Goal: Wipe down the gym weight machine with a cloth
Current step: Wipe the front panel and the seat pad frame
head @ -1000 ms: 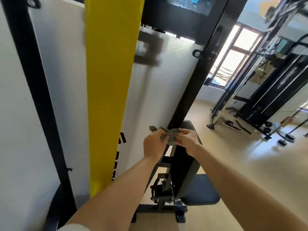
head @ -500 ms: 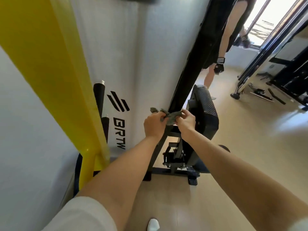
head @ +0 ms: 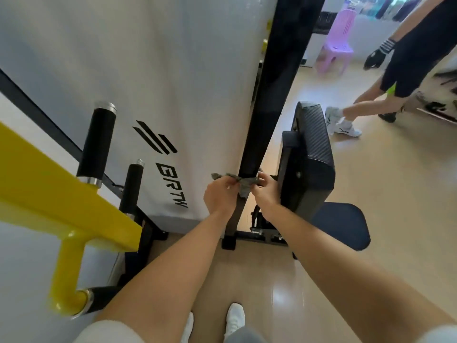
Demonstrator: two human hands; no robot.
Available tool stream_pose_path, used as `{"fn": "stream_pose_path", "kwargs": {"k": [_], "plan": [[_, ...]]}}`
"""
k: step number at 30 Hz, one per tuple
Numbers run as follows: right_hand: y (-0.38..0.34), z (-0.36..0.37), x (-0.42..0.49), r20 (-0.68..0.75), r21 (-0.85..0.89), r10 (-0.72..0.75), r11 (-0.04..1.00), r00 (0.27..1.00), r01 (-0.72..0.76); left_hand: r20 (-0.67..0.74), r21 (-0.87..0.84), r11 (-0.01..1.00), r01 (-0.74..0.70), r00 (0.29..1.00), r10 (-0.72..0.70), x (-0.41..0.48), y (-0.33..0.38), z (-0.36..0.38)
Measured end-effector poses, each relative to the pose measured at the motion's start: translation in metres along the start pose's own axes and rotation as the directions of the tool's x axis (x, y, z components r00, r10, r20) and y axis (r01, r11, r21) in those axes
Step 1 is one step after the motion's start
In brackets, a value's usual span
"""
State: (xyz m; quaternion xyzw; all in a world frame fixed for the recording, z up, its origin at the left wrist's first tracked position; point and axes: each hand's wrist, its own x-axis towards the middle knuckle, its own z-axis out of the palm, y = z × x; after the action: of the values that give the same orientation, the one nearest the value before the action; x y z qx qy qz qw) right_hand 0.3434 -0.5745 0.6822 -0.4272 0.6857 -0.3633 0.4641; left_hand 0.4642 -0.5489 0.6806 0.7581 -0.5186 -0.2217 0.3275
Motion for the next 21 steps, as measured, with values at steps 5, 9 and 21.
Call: {"fn": "stream_pose_path", "kwargs": {"k": [5, 9, 21], "plan": [[0.019, 0.001, 0.008, -0.022, -0.067, 0.010, 0.998, 1.000, -0.011, 0.027, -0.022, 0.989, 0.146, 0.989, -0.145, -0.004, -0.008, 0.021], [0.038, 0.007, 0.014, -0.029, -0.078, 0.057, 0.995, 0.998, -0.060, 0.055, -0.011, 0.969, 0.246, 0.968, -0.245, -0.002, -0.015, 0.035], [0.023, -0.009, -0.006, 0.005, -0.064, 0.046, 0.997, 0.999, -0.046, 0.174, -0.346, 0.859, 0.378, 0.925, -0.337, -0.008, -0.005, 0.042]]}}
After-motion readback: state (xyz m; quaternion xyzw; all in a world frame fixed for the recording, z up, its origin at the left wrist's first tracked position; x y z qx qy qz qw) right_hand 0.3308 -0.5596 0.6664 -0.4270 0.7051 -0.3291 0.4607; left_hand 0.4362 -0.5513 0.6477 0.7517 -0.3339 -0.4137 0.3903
